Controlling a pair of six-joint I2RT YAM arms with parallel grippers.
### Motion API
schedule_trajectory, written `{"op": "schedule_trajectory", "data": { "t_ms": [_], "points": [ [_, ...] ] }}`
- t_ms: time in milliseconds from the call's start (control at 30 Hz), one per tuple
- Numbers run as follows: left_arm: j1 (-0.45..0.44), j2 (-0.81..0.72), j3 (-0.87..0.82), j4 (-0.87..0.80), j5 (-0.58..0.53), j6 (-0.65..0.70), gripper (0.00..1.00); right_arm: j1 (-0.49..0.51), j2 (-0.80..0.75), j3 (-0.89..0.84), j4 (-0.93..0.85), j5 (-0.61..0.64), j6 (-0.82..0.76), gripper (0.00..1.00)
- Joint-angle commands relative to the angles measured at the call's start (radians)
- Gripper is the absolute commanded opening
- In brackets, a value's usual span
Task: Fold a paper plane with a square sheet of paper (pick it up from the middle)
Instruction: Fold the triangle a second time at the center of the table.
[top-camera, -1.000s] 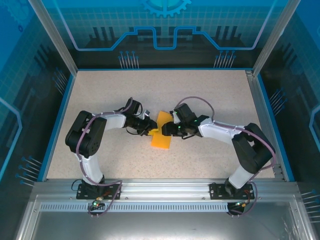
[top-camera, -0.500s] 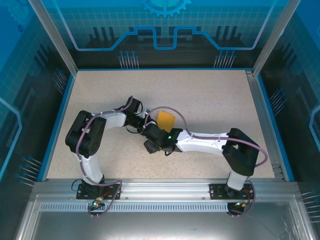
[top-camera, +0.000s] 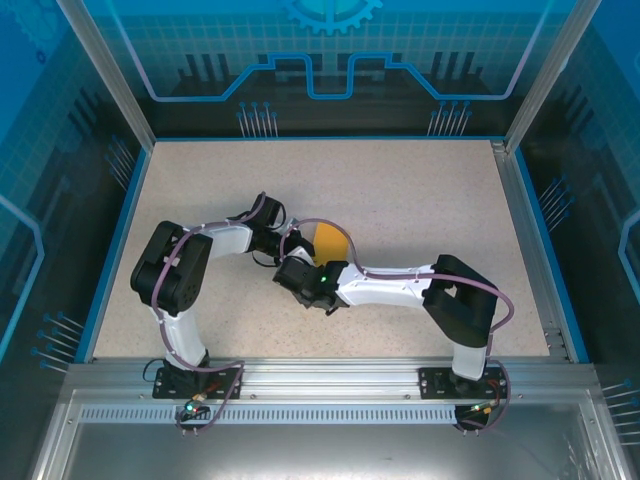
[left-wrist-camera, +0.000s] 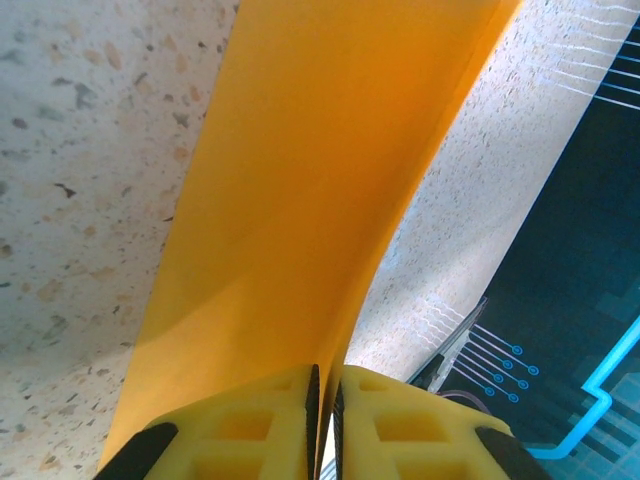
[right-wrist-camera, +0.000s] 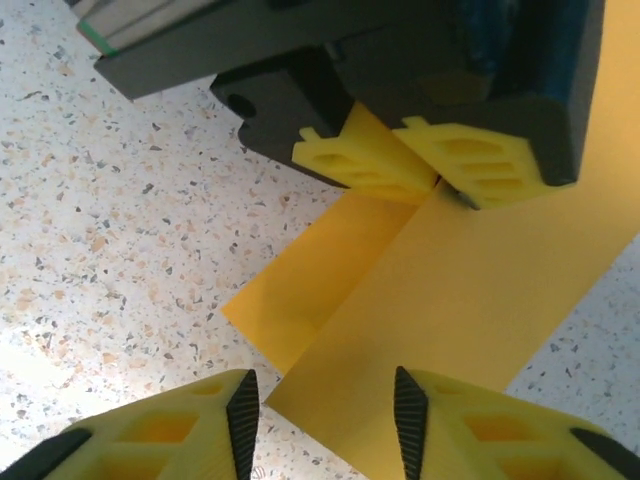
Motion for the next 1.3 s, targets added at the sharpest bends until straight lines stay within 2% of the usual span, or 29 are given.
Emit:
{"op": "schedule_trajectory", "data": {
  "t_ms": [0, 167, 267, 300, 433, 567, 700, 800, 1000, 1133, 1267],
  "points": [
    [0.009, -0.018, 0.023, -0.034, 0.033, 0.016, 0.15, 0.013, 0.005, 0.025, -0.030, 0.045, 0.005, 0.33],
    [0.009, -0.023, 0.024, -0.035, 0.031, 0.016, 0.16, 0.011, -0.022, 0.012, -0.030, 0.054, 0.005, 0.16],
    [0.009, -0.031, 0.023, -0.041, 0.023, 0.018, 0.21, -0.004, -0.047, -0.009, -0.010, 0.023, -0.006, 0.06],
    [0.010, -0.035, 0.023, -0.044, 0.017, 0.018, 0.26, -0.010, -0.056, -0.018, -0.002, 0.005, -0.007, 0.04],
    [0.009, -0.075, 0.019, -0.084, -0.047, 0.027, 0.50, -0.058, -0.107, -0.074, 0.057, -0.122, -0.025, 0.00],
    [0.010, -0.152, 0.002, -0.149, -0.177, 0.028, 0.60, -0.132, -0.162, -0.148, 0.153, -0.304, -0.030, 0.00],
    [0.008, -0.248, -0.049, -0.191, -0.297, 0.012, 0.63, -0.239, -0.212, -0.235, 0.264, -0.503, -0.020, 0.00],
    [-0.003, -0.310, -0.098, -0.183, -0.329, 0.000, 0.60, -0.311, -0.239, -0.285, 0.323, -0.638, -0.023, 0.00],
    [-0.109, -0.370, -0.156, -0.170, -0.382, -0.016, 0.40, -0.423, -0.262, -0.354, 0.396, -0.824, -0.036, 0.00],
    [-0.181, -0.347, -0.193, -0.120, -0.416, -0.054, 0.27, -0.474, -0.257, -0.395, 0.430, -0.892, -0.039, 0.00],
    [-0.220, -0.304, -0.209, -0.077, -0.428, -0.084, 0.23, -0.496, -0.254, -0.401, 0.430, -0.925, -0.049, 0.00]
  ]
}}
